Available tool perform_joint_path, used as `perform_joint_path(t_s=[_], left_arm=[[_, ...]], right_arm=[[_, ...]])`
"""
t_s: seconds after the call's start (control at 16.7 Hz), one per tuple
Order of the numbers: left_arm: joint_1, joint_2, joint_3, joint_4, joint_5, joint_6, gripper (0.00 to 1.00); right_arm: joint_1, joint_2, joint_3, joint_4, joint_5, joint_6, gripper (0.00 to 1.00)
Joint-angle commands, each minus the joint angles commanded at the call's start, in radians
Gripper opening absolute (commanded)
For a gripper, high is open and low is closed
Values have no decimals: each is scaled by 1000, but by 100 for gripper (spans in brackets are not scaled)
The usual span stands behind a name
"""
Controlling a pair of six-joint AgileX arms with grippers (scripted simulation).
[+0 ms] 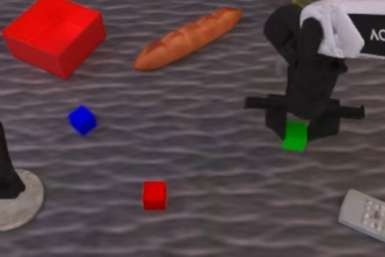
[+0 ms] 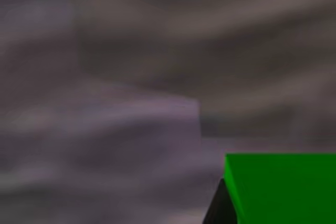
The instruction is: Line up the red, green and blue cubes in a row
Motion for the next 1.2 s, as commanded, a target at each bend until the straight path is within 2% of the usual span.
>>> perform_joint_path(t_s=[0.18,0.54,0.66,1.02,1.2], left_arm=[[0,0,0,0,0,0,100],[0,0,0,0,0,0,100],[0,0,0,0,0,0,100],[0,0,0,0,0,0,100],[0,0,0,0,0,0,100]], right_arm=[[2,-41,49,-85,0,-1,0],[14,-40,62,-99,0,14,0],[71,-28,88,-119,2,53,0],[356,2,191,-197,10,222,0],[409,3,212,-213,12,263,0]])
